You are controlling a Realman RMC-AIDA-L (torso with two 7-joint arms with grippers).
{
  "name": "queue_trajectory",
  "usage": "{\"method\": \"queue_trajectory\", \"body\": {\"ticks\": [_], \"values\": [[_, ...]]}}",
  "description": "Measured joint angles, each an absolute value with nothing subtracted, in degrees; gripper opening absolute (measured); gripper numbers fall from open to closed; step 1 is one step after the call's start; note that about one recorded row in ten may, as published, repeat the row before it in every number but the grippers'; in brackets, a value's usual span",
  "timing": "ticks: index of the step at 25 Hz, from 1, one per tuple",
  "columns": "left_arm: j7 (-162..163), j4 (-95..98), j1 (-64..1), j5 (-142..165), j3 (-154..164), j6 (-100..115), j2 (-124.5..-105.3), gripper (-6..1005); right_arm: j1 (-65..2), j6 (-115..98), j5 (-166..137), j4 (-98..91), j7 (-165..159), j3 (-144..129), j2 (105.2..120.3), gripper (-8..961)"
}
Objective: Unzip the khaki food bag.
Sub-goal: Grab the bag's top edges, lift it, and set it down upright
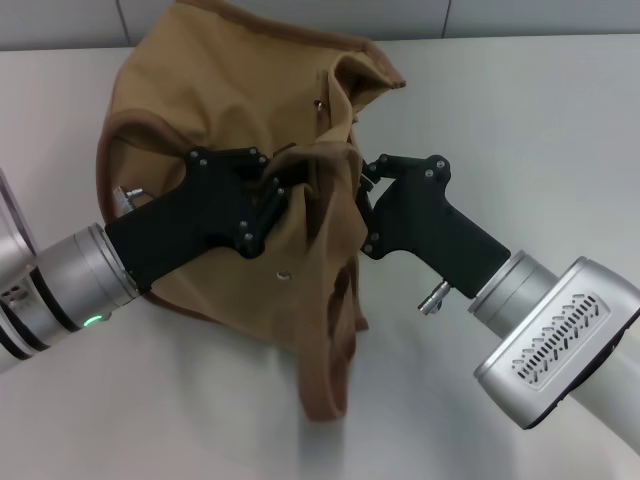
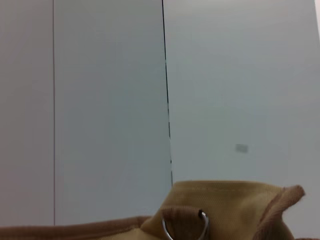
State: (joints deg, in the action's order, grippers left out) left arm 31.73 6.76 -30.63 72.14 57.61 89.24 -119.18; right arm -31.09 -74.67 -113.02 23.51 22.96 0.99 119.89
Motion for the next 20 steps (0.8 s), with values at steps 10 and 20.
{"method": "queue_trajectory", "body": {"ticks": [10, 20], "values": [[31.7, 5.5, -30.2, 66.1, 57.1, 96.9, -119.18, 59, -29.8, -75.2, -112.7, 22.6, 22.7, 1.9, 119.89, 13], [33.9, 1.1, -30.7, 53.2, 56.7, 101.2, -119.18, 59, -27.0, -76.4, -112.5, 21.5, 22.4, 4.7, 119.89, 54]]}}
